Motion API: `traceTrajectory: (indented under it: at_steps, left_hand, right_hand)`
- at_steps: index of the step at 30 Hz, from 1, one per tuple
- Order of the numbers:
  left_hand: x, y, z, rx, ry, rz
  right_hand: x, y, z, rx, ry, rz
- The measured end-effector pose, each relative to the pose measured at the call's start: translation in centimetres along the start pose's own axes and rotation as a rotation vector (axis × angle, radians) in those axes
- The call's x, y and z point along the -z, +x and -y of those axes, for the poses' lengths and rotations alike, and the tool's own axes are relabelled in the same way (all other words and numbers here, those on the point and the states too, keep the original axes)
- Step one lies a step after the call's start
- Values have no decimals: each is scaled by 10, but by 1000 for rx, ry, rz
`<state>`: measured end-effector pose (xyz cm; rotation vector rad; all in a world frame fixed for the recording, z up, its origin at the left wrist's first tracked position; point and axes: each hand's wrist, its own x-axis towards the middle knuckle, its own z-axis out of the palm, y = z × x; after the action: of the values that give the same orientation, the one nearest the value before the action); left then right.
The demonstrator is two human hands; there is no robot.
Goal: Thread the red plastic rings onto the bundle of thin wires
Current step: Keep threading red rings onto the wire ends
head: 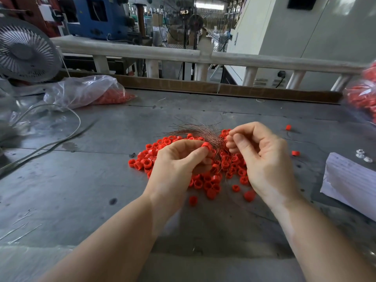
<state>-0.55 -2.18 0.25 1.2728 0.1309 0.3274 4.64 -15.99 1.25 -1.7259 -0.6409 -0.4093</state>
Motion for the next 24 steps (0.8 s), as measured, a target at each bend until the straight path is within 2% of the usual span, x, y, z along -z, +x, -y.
traceTrajectory:
  at_steps: [4,8,17,20,24]
  left_hand:
    - [-2,0,-2,82,-147,64]
    - [-2,0,-3,93,-197,64]
    - [-2,-2,-3,19,-58,64]
    - [-2,-3,-3,4,-24,73]
    - [-1,-3,-4,0,-32,56]
  right_hand:
    - [-1,0,1,2,40,-3]
    - [-2,0,3,27,117,-34]
    - [0,1,6,93,197,-87]
    - [0,0,7,94,108,-101]
    - [4,-1,6,239,-248,-181]
